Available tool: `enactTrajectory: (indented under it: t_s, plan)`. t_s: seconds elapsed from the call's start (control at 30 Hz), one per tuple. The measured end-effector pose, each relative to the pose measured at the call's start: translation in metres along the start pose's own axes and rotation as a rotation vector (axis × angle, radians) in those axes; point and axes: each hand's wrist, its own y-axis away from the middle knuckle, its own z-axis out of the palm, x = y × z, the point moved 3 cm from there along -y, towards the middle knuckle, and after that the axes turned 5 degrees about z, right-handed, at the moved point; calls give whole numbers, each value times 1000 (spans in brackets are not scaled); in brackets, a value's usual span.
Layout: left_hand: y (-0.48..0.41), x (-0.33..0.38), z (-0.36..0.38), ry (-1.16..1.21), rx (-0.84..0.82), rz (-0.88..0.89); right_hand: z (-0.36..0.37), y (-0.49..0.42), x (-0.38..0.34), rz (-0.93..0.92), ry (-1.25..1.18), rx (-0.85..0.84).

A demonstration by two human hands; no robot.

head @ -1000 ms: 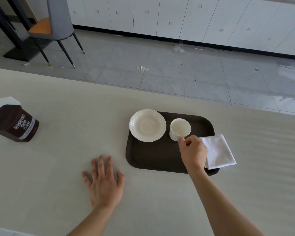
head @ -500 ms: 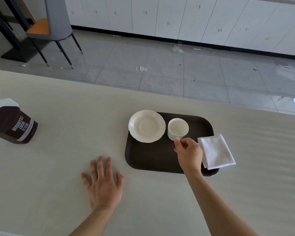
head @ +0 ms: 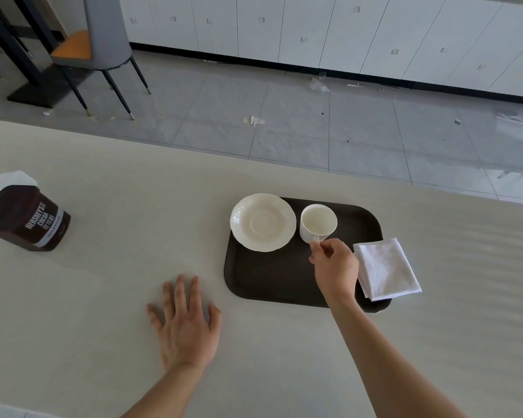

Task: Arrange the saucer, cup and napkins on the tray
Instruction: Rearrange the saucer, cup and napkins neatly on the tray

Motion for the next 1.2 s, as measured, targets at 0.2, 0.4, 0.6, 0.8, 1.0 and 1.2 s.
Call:
enactTrajectory:
  t_s: [0.2, 0.4, 0.6, 0.8, 1.0, 1.2]
  plan:
    - [0, 0, 0, 4, -1, -1, 3, -1, -1, -19, 6, -22]
    - [0, 0, 1, 0, -8, -3, 2, -1, 0, -30, 11, -33]
    - [-1, -2, 4, -5, 3, -1, -12, 1, 3, 0, -36, -70]
    - [0, -2, 5, 6, 13, 2, -77, -8, 22, -15, 24, 59]
    - [-1, -1, 4, 27, 34, 10, -143, -35, 47, -5, 358, 247]
    - [1, 1, 0, 46, 40, 7, -141, -47, 67, 146, 680, 12]
